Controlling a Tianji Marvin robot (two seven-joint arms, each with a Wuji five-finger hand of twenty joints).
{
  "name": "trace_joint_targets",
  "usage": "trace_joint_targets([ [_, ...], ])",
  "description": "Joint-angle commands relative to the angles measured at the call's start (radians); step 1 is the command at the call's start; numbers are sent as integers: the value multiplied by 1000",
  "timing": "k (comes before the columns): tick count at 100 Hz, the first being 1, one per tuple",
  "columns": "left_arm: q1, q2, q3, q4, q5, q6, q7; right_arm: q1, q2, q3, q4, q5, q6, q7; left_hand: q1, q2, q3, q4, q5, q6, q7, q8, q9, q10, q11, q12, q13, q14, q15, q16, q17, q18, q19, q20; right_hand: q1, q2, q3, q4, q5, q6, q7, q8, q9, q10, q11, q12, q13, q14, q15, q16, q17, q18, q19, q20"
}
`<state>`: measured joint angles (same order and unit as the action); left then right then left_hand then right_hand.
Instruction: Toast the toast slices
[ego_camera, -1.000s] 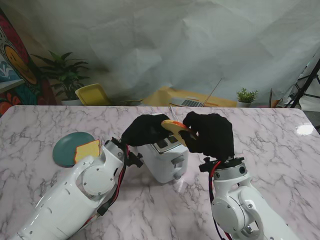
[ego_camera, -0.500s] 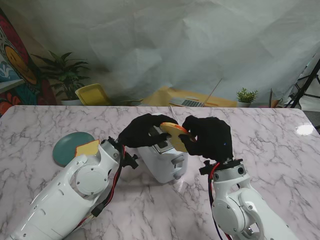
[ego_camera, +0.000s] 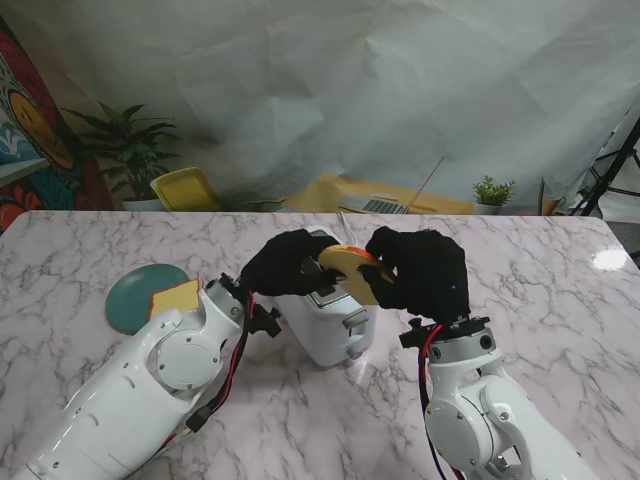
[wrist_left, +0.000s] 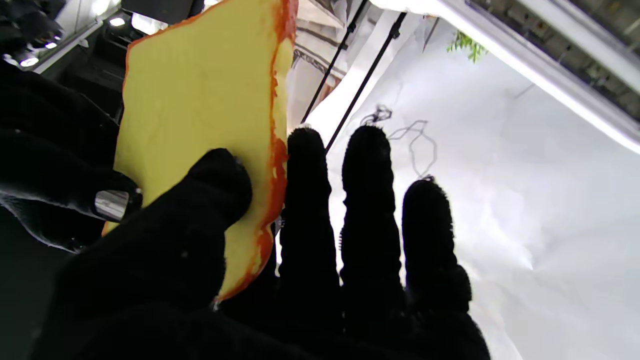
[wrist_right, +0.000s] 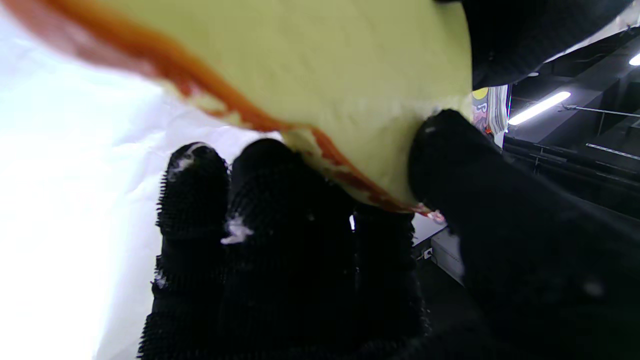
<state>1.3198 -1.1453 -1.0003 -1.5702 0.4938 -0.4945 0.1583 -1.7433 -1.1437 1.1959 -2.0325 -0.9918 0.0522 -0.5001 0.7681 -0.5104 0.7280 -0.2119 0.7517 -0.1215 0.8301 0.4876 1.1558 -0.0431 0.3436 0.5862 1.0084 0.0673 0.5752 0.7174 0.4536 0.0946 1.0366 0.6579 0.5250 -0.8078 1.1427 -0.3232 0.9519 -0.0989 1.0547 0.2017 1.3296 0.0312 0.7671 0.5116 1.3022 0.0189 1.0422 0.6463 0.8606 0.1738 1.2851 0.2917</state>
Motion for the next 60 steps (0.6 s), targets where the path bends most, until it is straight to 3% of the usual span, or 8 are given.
trace_joint_targets([
  [1, -1, -15, 3, 11, -22, -13, -7, -3, -5, -1, 1, 2, 7, -9, -15, 24, 94, -30, 84, -109, 103, 112, 46, -37, 50, 38, 33, -43, 37, 43, 2, -33, 26, 12, 68, 23, 25, 19, 15, -99, 67, 20, 29, 35, -2, -5, 19, -70, -29, -16, -7, -26, -1, -14],
  [10, 2, -11, -6, -1, 4, -9, -5, -14, -3, 4, -3, 18, 14, 23, -20, 33, 103, -41, 79, -113, 100, 159, 36, -37, 84, 84, 28, -42, 60, 82, 0, -39, 23, 11, 89, 54, -29, 30, -13, -89, 52, 3, -10, 31, -21, -33, 16, -36, -120, -65, -68, 17, -30, -21],
  [20, 4, 5, -25, -32, 44, 1, -42, -33, 8, 22, -25, 24, 12, 119, -18, 31, 111, -44, 82, -106, 93, 178, 39, -37, 88, 104, 25, -38, 70, 103, -1, -41, 24, 13, 7, 88, -110, 26, -151, -17, -44, -1, -200, 37, -64, -79, -48, 28, -444, -153, -233, 105, -79, 13],
  [24, 4, 12, -30, -44, 68, 6, -59, -38, 13, 26, -35, 18, 19, 151, -18, 31, 111, -45, 83, -106, 93, 183, 40, -38, 87, 106, 27, -40, 70, 106, 1, -42, 26, 13, -70, 114, -91, 63, -171, 30, -174, 50, -281, 42, -78, -105, -117, 58, -545, -158, -297, 124, -101, 32],
  [27, 3, 17, -34, -52, 81, 9, -74, -41, 18, 30, -43, 9, 22, 174, -18, 30, 112, -45, 83, -105, 93, 185, 41, -38, 87, 107, 28, -39, 70, 107, 1, -42, 26, 14, -127, 139, -92, 149, -190, 57, -280, 157, -339, 45, -94, -126, -178, 82, -607, -176, -347, 132, -124, 41],
  [32, -2, 25, -37, -62, 99, 10, -96, -45, 25, 37, -57, -9, 24, 216, -18, 28, 113, -45, 83, -102, 91, 188, 43, -39, 86, 109, 29, -40, 69, 109, 1, -43, 26, 14, -174, 154, -119, 156, -251, 84, -356, 175, -434, 54, -135, -149, -280, 118, -685, -213, -424, 144, -157, 38],
  [42, -15, 36, -36, -75, 115, 12, -139, -50, 40, 52, -87, -54, 19, 303, -14, 29, 112, -45, 86, -97, 87, 191, 48, -38, 82, 110, 34, -38, 69, 113, 5, -43, 27, 15, -207, 176, -168, 150, -328, 120, -442, 152, -558, 74, -176, -178, -398, 148, -740, -257, -502, 156, -198, 30],
  [60, -40, 53, -30, -90, 126, 26, -214, -47, 60, 82, -137, -134, -26, 421, -5, 32, 107, -43, 88, -75, 82, 194, 49, -26, 78, 111, 36, -35, 66, 117, 6, -39, 27, 16, -232, 185, -198, 144, -345, 123, -471, 145, -602, 89, -200, -192, -431, 159, -741, -275, -519, 161, -210, 28],
])
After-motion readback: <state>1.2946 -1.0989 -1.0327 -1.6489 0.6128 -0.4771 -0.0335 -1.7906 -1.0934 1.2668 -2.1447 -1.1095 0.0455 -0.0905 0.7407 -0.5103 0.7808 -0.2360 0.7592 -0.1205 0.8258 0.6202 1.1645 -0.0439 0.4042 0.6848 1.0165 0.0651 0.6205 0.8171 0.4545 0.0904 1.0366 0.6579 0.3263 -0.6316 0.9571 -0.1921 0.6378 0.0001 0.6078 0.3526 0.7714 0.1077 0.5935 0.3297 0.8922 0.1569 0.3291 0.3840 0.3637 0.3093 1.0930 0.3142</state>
